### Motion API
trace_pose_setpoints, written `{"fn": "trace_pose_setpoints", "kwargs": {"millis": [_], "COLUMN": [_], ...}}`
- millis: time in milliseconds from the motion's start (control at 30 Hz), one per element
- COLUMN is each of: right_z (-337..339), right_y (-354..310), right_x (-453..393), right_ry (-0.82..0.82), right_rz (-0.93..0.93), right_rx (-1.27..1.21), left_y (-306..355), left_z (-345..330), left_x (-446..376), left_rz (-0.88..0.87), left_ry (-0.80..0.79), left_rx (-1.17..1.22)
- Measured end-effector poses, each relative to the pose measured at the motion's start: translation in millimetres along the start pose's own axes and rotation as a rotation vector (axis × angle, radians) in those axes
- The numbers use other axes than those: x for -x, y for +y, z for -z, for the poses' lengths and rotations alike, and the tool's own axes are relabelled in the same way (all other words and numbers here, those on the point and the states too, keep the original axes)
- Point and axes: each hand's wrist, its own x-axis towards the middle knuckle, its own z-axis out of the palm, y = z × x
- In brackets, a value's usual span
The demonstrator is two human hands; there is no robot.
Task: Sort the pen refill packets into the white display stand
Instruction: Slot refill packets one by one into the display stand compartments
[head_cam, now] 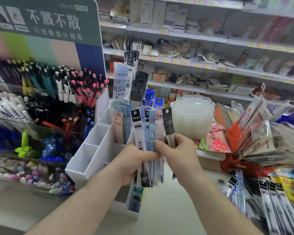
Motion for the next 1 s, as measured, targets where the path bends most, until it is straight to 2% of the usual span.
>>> {"fn": "trace_pose_setpoints", "kwargs": {"millis": [233, 400, 600, 1000], "right_z": [9, 19, 19, 22], "right_y": [9, 5, 7, 7], "right_x": [-2, -4, -2, -6], "right_ry": [0.030, -0.026, -0.113, -0.098], "right_rz": [-0.047, -0.141, -0.131, -0.050], "right_rx": [-0.057, -0.291, -0.206, -0.097], "left_y": [0, -2, -2, -3], "left_z": [4, 3, 3, 4], "left_x": [2, 1, 0, -4], "left_rz": [0.001, 0.008, 0.012, 0.031], "left_ry": [-0.021, 0.051, 0.054, 0.031], "left_rx": [0.004, -0.058, -0.055, -0.117]}}
